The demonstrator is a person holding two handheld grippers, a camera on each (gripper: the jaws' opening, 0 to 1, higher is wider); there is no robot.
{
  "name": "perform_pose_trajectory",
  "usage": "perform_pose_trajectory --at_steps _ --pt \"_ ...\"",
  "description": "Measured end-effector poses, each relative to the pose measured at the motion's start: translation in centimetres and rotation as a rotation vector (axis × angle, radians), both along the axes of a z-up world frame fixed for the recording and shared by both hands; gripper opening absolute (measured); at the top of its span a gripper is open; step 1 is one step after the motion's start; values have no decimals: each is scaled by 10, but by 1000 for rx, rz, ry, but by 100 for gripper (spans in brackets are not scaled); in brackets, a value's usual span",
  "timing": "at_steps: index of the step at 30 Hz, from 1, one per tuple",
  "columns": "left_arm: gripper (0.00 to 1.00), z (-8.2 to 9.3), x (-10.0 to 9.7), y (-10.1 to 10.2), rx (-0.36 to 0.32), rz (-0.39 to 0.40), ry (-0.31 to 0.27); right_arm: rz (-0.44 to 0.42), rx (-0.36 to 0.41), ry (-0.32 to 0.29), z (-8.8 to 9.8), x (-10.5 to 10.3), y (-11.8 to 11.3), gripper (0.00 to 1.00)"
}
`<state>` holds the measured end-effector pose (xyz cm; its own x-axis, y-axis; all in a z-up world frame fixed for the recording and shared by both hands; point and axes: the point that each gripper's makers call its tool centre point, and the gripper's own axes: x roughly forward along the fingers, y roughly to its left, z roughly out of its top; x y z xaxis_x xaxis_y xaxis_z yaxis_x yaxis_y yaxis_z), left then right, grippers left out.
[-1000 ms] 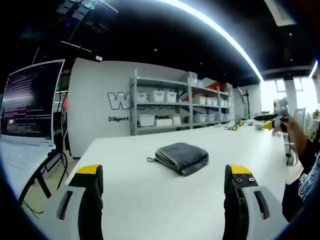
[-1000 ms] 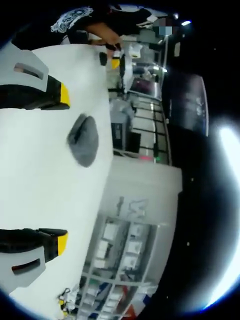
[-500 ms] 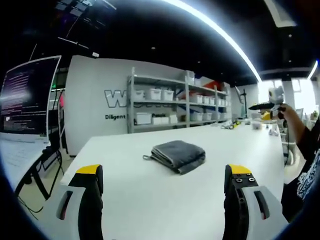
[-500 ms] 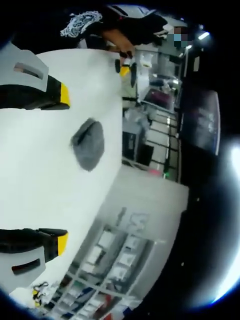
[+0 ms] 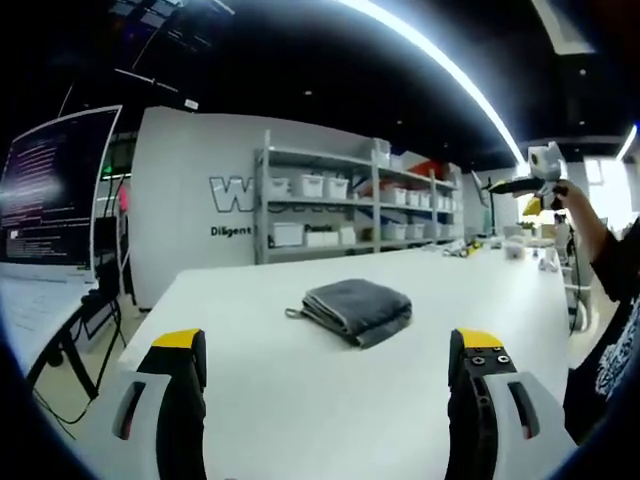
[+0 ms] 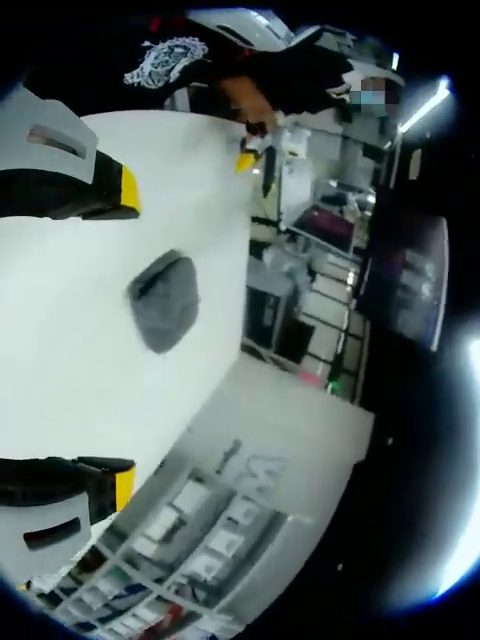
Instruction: Open the folded towel by lifting each exposed corner and separating the folded layers until the towel lies flat within the target outline without major curled edges
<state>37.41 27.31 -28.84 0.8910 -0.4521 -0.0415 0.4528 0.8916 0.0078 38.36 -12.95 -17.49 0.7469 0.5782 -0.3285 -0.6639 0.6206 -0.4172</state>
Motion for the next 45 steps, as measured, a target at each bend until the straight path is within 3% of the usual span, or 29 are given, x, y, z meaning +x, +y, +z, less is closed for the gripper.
perform_pose_trajectory --at_steps 7,14,23,30,45 --pt "100 -5 0 -2 -2 -6 10 60 -70 3 13 -5 21 99" --pt "100 -7 -3 -7 -3 -20 13 134 -137 -24 46 -9 51 99" --pt "100 -8 -4 -7 -5 -26 17 186 -215 -16 73 0 76 99" --pt "100 -17 -4 -9 -3 -36 28 212 -263 5 80 18 92 99" --pt "100 -28 -2 -10 17 -47 44 279 -383 89 68 36 111 99"
